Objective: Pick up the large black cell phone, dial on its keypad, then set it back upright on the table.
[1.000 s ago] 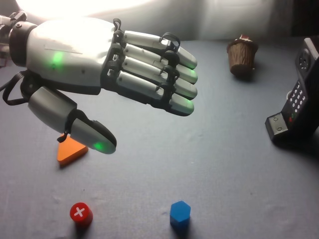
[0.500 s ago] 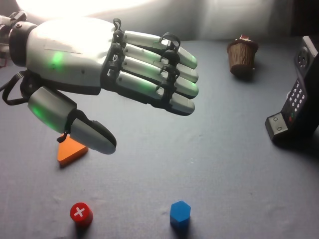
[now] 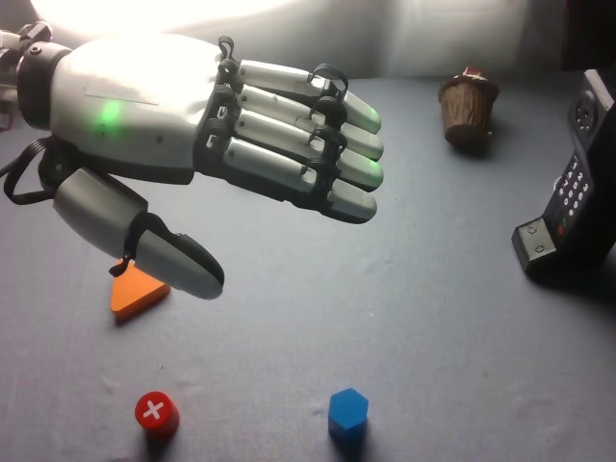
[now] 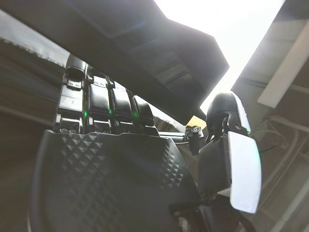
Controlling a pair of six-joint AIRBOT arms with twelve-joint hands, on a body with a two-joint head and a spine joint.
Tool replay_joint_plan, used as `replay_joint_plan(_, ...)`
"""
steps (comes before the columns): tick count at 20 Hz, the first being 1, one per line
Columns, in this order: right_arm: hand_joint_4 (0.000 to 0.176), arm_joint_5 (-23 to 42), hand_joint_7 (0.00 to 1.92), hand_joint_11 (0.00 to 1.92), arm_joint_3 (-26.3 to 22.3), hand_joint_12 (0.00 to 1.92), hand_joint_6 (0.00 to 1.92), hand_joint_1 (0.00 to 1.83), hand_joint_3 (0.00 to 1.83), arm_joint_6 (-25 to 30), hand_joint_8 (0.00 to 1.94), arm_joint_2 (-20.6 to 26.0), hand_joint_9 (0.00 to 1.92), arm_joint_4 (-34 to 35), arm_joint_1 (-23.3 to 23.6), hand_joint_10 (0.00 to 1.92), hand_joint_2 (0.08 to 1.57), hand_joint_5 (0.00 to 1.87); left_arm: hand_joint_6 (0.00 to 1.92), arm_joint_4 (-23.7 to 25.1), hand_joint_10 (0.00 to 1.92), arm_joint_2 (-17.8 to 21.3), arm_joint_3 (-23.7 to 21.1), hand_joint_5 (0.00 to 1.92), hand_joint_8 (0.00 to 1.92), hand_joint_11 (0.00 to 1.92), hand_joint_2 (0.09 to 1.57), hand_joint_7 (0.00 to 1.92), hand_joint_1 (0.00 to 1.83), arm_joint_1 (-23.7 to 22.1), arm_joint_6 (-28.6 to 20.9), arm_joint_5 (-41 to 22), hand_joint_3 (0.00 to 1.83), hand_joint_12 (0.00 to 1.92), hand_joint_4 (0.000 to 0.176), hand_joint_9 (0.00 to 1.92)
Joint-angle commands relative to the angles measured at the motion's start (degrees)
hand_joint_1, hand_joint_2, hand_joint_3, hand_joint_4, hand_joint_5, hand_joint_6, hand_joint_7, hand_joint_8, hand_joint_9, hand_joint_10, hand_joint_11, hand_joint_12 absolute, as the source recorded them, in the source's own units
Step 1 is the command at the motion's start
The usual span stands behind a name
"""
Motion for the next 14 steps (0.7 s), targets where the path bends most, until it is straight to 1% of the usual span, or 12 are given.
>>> replay_joint_plan(1,0.005,7.6,0.14,0.00,0.5,0.48,0.00,0.22,0.00,0.7,0.00,0.4,0.14,0.2,0.6,0.00,1.07,0.08,0.00,-6.3,0.00,0.5,-0.3,0.25,0.00,0.00,1.29,0.22,0.09,-1.1,0.1,-3.4,0.00,0.40,0.000,0.19)
replay_joint_plan(2,0.007,7.6,0.13,0.00,0.7,0.47,0.00,0.23,0.00,0.7,0.00,0.3,0.13,0.2,0.7,0.00,1.08,0.08,0.00,-6.3,0.01,0.5,-0.3,0.26,0.00,0.00,1.29,0.23,0.10,-1.1,0.1,-3.4,0.00,0.39,0.000,0.20)
replay_joint_plan(3,0.010,7.6,0.16,0.00,0.8,0.53,0.01,0.24,0.00,0.7,0.01,0.2,0.16,0.2,0.8,0.01,1.07,0.11,0.00,-6.3,0.00,0.5,-0.3,0.25,0.00,0.00,1.29,0.22,0.10,-1.1,0.1,-3.4,0.00,0.38,0.000,0.19)
replay_joint_plan(5,0.003,7.6,0.15,0.00,0.8,0.47,0.00,0.23,0.00,0.8,0.00,0.0,0.16,0.2,0.9,0.00,1.08,0.11,0.00,-6.3,0.00,0.5,-0.3,0.26,0.00,0.00,1.27,0.22,0.13,-1.1,0.1,-3.4,0.00,0.44,0.000,0.20)
replay_joint_plan(6,0.003,7.6,0.15,0.00,0.8,0.44,0.00,0.23,0.00,0.8,0.00,-0.1,0.16,0.2,1.0,0.00,1.08,0.11,0.00,-6.3,0.01,0.5,-0.3,0.26,0.01,0.00,1.27,0.23,0.12,-1.1,0.1,-3.4,0.00,0.45,0.000,0.21)
replay_joint_plan(7,0.001,7.6,0.16,0.00,0.7,0.40,0.00,0.24,0.00,0.8,0.00,-0.1,0.15,0.2,1.0,0.00,1.08,0.12,0.00,-6.3,0.00,0.6,-0.3,0.24,0.00,0.00,1.28,0.21,0.10,-1.1,0.1,-3.4,0.00,0.41,0.000,0.19)
replay_joint_plan(8,0.001,7.6,0.16,0.00,0.7,0.40,0.00,0.24,0.00,0.8,0.00,-0.2,0.15,0.2,1.0,0.00,1.08,0.12,0.00,-6.3,0.00,0.6,-0.3,0.23,0.00,0.00,1.28,0.22,0.08,-1.1,0.1,-3.4,0.00,0.41,0.000,0.19)
replay_joint_plan(9,0.000,7.6,0.17,0.00,0.5,0.44,0.00,0.24,0.00,0.8,0.00,-0.2,0.16,0.2,1.0,0.00,1.08,0.13,0.00,-6.3,0.00,0.6,-0.4,0.25,0.00,0.00,1.28,0.22,0.11,-1.1,0.1,-3.5,0.00,0.41,0.000,0.19)
replay_joint_plan(10,0.005,7.6,0.16,0.00,0.4,0.42,0.00,0.22,0.00,0.8,0.00,-0.2,0.15,0.2,1.0,0.00,1.09,0.12,0.00,-6.3,0.00,0.6,-0.4,0.25,0.00,0.00,1.27,0.22,0.13,-1.1,0.1,-3.5,0.00,0.45,0.000,0.20)
replay_joint_plan(12,0.001,7.6,0.15,0.00,0.3,0.47,0.00,0.25,0.00,0.8,0.00,-0.2,0.16,0.2,1.0,0.00,1.09,0.12,0.00,-6.3,0.00,0.6,-0.4,0.25,0.00,0.00,1.28,0.22,0.14,-1.1,0.1,-3.5,0.00,0.43,0.000,0.20)
replay_joint_plan(13,0.005,7.6,0.16,0.00,0.3,0.48,0.01,0.24,0.00,0.8,0.01,-0.2,0.16,0.2,1.0,0.00,1.08,0.13,0.00,-6.3,0.00,0.6,-0.4,0.25,0.00,0.00,1.28,0.22,0.13,-1.1,0.1,-3.5,0.00,0.43,0.000,0.19)
replay_joint_plan(14,0.005,7.6,0.16,0.00,0.4,0.49,0.00,0.25,0.00,0.8,0.00,-0.2,0.16,0.2,1.0,0.00,1.08,0.13,0.00,-6.3,0.00,0.6,-0.4,0.25,0.00,0.00,1.28,0.22,0.13,-1.1,0.1,-3.5,0.00,0.43,0.000,0.20)
